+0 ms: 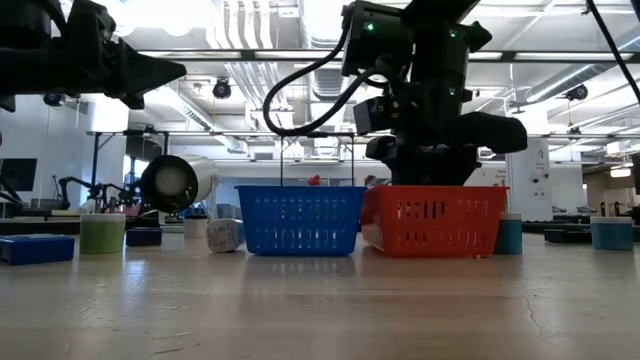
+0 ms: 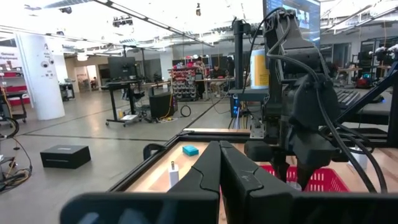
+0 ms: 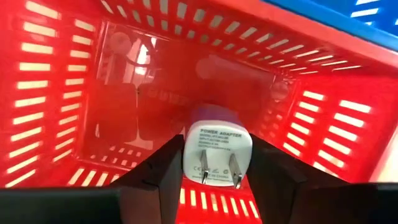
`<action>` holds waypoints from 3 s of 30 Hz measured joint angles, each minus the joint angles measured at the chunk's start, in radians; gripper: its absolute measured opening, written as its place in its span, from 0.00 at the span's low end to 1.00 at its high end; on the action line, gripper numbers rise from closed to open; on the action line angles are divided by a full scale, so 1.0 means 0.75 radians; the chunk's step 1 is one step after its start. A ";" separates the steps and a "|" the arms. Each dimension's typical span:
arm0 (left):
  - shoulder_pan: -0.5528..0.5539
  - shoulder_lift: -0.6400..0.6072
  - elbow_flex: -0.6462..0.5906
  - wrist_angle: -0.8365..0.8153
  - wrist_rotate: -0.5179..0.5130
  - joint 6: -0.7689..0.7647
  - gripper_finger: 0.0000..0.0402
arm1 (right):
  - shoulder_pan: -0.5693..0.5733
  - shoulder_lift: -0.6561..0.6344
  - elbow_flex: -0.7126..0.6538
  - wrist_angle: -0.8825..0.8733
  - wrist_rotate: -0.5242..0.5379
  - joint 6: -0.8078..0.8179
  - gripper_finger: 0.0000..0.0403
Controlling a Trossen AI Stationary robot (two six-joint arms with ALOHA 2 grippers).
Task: Sort adapters and digital timers
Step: Put the purple charger adaptor into the red bin, then put the top white timer into the blue bin
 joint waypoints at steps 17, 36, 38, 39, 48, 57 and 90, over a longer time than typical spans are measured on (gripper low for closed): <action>-0.001 0.000 0.000 0.000 0.000 0.001 0.01 | 0.000 -0.220 -0.006 0.021 -0.005 0.016 0.46; 0.000 0.005 0.000 -0.014 0.000 -0.035 0.01 | -0.008 -1.463 -1.026 1.437 0.054 0.038 0.17; 0.000 0.013 0.000 -0.018 0.000 -0.035 0.01 | -0.007 -1.543 -1.128 1.537 0.053 0.034 0.10; 0.000 0.014 0.000 -0.025 0.000 -0.035 0.01 | -0.007 -1.577 -1.172 1.572 0.052 0.034 0.07; 0.000 0.061 0.000 -0.031 -0.004 -0.016 0.01 | -0.026 -1.781 -1.408 1.645 0.075 0.029 0.02; 0.000 0.125 0.000 -0.015 -0.045 0.028 0.01 | -0.078 -1.827 -1.509 1.676 -0.041 0.006 0.02; 0.007 0.442 0.596 -0.391 -0.558 0.047 0.00 | -0.127 -1.911 -1.545 1.734 0.011 -0.038 0.02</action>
